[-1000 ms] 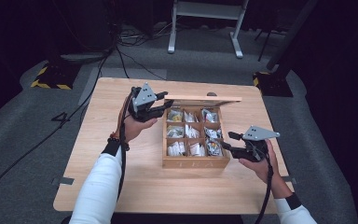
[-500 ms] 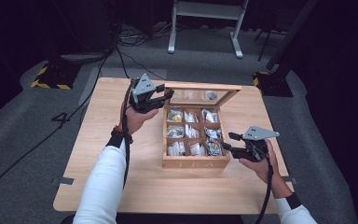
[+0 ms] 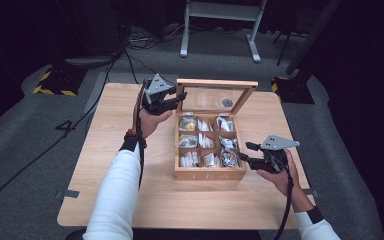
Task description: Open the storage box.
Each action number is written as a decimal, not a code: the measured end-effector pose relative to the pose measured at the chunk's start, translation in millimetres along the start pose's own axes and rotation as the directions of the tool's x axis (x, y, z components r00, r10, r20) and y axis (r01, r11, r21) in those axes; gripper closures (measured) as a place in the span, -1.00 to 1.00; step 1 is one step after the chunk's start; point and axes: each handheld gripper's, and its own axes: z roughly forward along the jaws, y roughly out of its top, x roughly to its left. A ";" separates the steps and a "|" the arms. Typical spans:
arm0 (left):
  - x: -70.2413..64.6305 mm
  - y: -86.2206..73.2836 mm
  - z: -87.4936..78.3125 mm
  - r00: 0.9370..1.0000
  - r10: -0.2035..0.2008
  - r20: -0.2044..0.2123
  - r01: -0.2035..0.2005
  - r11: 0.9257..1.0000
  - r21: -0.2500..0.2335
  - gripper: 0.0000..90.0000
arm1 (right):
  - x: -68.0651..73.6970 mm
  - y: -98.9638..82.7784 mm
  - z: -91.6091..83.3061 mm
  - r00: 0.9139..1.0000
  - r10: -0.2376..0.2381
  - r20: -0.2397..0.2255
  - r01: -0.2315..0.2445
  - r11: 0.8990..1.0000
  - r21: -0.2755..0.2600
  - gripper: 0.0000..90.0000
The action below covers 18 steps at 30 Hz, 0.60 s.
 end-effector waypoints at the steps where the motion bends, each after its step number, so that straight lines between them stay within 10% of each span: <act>1: 1.1 0.3 0.9 1.000 -0.004 -0.001 0.004 1.000 -0.001 0.39 | 0.0 -0.3 0.3 1.000 0.001 0.000 -0.001 1.000 0.001 0.07; 18: 12.5 5.9 17.2 0.998 -0.016 -0.062 0.018 0.999 0.034 0.42 | -1.8 -3.7 3.2 1.000 -0.002 0.006 0.002 1.000 0.018 0.07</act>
